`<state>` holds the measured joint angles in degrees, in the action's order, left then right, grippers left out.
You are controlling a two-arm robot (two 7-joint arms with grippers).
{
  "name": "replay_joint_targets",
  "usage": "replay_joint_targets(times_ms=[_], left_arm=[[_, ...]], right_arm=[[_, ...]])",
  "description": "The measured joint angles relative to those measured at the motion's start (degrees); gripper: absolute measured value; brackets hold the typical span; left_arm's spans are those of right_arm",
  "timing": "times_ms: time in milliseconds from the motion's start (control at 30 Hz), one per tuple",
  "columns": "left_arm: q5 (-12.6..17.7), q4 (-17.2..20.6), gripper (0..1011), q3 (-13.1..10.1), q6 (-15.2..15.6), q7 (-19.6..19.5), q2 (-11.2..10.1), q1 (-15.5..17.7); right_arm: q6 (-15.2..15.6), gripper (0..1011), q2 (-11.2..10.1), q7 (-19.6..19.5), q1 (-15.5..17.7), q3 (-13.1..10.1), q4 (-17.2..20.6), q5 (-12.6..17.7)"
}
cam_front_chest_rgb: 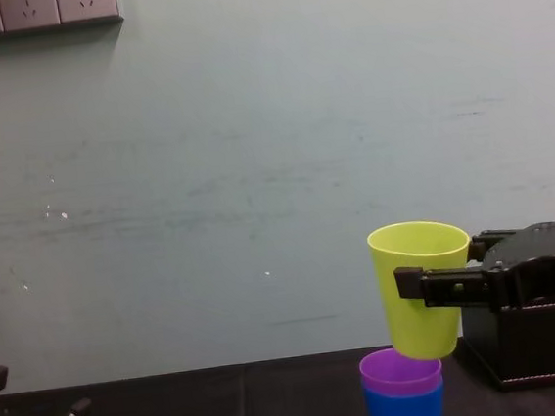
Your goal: Stack the three plastic cups sequentially using one hand.
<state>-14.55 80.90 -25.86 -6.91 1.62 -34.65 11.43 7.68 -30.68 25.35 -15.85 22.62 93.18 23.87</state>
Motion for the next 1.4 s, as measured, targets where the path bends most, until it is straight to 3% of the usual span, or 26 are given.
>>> replay_joint_targets(times_ms=[800,1400], left_arm=[[0.0,0.0,1010,0.0,0.0,0.0,0.0,0.0],[0.0,0.0,1010,0.0,0.0,0.0,0.0,0.0]], right_arm=[[-0.2,726,3.7,0.2,-4.0,1.2,-6.0,-3.0],[-0.5,726,5.0,0.8,-5.1,1.7,-8.7,-4.0]])
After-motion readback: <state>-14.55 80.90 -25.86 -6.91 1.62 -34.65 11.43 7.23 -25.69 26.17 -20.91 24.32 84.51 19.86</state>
